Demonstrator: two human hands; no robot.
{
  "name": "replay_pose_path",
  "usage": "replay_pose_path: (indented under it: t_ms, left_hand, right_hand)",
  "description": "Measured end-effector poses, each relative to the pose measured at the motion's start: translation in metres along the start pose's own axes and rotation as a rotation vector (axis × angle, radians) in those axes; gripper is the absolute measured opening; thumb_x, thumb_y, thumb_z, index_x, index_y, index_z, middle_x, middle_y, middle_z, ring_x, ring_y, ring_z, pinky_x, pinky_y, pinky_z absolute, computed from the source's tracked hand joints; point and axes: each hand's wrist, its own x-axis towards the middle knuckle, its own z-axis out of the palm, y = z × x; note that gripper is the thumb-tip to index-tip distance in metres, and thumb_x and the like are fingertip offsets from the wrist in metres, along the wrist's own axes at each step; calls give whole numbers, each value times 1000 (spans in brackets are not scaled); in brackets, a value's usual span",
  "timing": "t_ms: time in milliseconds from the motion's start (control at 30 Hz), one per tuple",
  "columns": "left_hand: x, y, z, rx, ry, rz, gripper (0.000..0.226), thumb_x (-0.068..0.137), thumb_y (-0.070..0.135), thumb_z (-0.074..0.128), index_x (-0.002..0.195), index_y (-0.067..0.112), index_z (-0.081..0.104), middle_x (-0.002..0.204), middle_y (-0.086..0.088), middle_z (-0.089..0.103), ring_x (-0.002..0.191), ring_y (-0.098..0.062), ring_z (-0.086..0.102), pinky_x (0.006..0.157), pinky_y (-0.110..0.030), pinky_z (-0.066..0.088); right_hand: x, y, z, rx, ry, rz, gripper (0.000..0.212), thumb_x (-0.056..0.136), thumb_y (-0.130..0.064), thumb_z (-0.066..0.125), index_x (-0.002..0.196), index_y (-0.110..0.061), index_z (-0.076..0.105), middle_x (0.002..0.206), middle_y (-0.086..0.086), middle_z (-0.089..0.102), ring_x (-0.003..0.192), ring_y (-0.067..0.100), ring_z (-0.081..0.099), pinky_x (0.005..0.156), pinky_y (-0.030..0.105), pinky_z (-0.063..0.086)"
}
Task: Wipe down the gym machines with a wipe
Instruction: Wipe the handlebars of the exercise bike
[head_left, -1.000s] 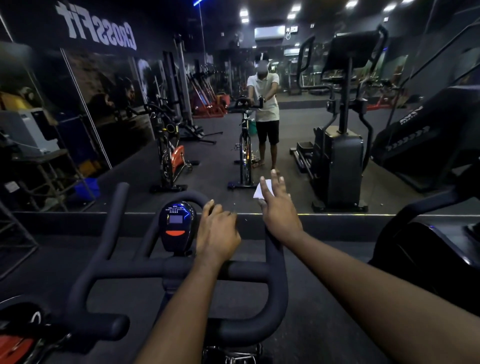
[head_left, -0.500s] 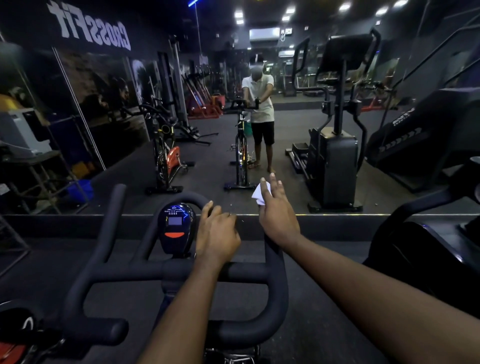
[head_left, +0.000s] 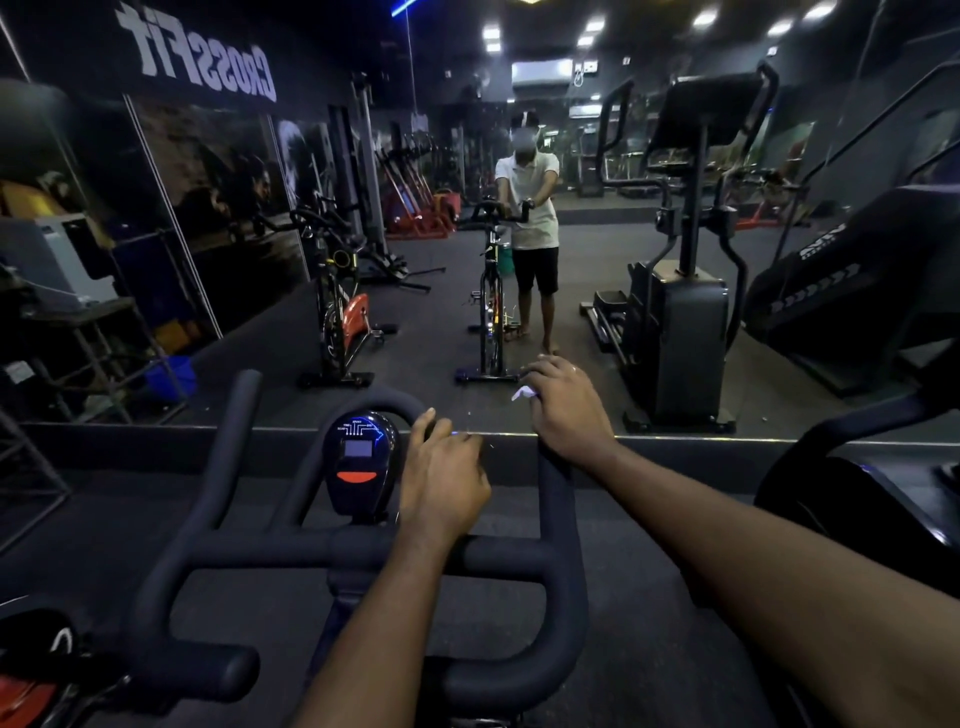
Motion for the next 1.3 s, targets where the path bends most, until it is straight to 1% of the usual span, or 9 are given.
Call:
replay_pose_path:
  t_ms: [167, 367, 500, 600, 733, 1000, 1100, 1233, 1300]
  left_hand:
    - [0, 0, -2, -5, -13, 1, 15, 81, 24, 57, 88, 25, 71, 90, 5, 72, 100, -17, 57, 120, -39, 24]
    - [0, 0, 0, -39, 1, -9, 7, 79, 21, 62, 77, 24, 68, 81, 6, 70, 94, -18, 58, 119, -39, 25]
    - [0, -1, 1, -41, -15, -15, 7, 79, 21, 61, 75, 25, 67, 79, 7, 70, 95, -17, 57, 120, -39, 25]
    - [0, 0, -1, -42, -20, -15, 6, 78, 21, 63, 74, 25, 66, 78, 6, 69, 93, -17, 57, 119, -39, 27]
    - [0, -1, 3, -35, -9, -14, 6, 78, 21, 64, 75, 24, 68, 77, 6, 70, 92, -18, 58, 118, -38, 27]
    - [-1, -5, 0, -70, -2, 37, 26, 85, 42, 52, 77, 26, 71, 81, 10, 71, 94, -18, 56, 120, -38, 21]
    - [-1, -9, -4, -99, -66, 77, 47, 86, 55, 38, 86, 28, 75, 91, 12, 73, 101, -19, 56, 121, -37, 10]
    - [-4, -6, -20, -289, -286, 45, 38, 98, 53, 40, 109, 33, 70, 110, 13, 70, 121, -9, 52, 118, -30, -21]
    - [-18, 1, -28, -379, -376, 40, 28, 103, 45, 45, 114, 31, 67, 114, 10, 68, 125, -6, 51, 116, -28, -23]
  right_hand:
    - [43, 11, -15, 481, -134, 537, 25, 92, -17, 54, 74, -11, 70, 82, 8, 71, 82, 20, 64, 70, 27, 43]
    - [21, 15, 2, 1432, 45, 1105, 37, 104, -18, 40, 97, 7, 66, 77, 18, 72, 62, 26, 69, 59, 33, 56]
    - [1, 21, 12, 1446, -5, 1147, 37, 102, -17, 43, 89, 7, 68, 76, 20, 70, 64, 28, 67, 60, 37, 58]
    - [-8, 33, 21, 1286, -38, 1179, 37, 85, -13, 57, 110, 12, 66, 87, 19, 68, 67, 29, 66, 69, 45, 57]
    - [-13, 16, 8, 1495, 81, 1108, 21, 103, -11, 46, 100, -1, 65, 78, 9, 73, 60, 16, 69, 53, 26, 57]
    - [-66, 1, 14, 1519, -102, 1006, 29, 103, -13, 46, 101, 3, 69, 85, 17, 71, 69, 20, 69, 63, 29, 58]
    - [-92, 4, 17, 1427, -250, 990, 24, 101, -11, 51, 100, 2, 71, 86, 22, 71, 68, 23, 67, 57, 28, 54]
    - [-86, 0, 13, 1490, 64, 1032, 28, 106, -12, 45, 115, 8, 61, 101, 29, 67, 72, 27, 65, 66, 38, 54]
    - [-86, -13, 4, 1569, 35, 987, 23, 104, -10, 46, 113, 5, 62, 92, 21, 71, 70, 25, 68, 64, 36, 59]
